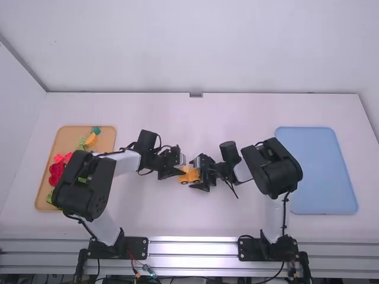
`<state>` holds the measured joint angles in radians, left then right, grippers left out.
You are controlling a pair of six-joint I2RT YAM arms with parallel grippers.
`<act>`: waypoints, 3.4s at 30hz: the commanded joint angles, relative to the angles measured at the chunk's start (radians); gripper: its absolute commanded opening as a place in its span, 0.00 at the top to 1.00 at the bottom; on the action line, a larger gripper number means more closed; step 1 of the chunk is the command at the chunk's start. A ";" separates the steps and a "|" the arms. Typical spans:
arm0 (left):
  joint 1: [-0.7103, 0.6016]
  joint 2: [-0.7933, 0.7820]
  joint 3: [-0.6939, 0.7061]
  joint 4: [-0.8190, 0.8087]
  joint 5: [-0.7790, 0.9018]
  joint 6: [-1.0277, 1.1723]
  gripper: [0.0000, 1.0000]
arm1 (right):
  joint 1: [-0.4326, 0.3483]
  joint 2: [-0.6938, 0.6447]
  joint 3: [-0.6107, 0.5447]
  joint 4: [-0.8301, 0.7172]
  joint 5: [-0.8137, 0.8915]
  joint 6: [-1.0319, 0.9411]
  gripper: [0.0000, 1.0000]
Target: Assemble lego blocks to make yellow taxi
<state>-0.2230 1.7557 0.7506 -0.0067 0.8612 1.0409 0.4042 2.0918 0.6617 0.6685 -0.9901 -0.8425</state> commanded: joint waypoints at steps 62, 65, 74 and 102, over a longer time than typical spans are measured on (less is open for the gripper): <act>-0.051 0.096 -0.101 0.304 0.075 -0.004 0.98 | -0.057 0.014 -0.022 -0.106 0.048 0.003 0.41; -0.044 0.096 -0.101 0.320 0.043 -0.040 0.98 | -0.058 0.014 -0.025 -0.104 0.045 0.000 0.41; -0.053 0.096 -0.100 0.357 0.011 -0.090 0.99 | -0.057 0.014 -0.073 -0.008 0.045 0.000 0.41; -0.060 0.095 -0.099 0.336 0.061 -0.043 0.98 | -0.045 0.014 -0.072 0.004 0.048 0.009 0.41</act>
<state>-0.2798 1.8427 0.6544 0.3222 0.9073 0.9916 0.3569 2.0922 0.5934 0.6853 -0.9836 -0.8398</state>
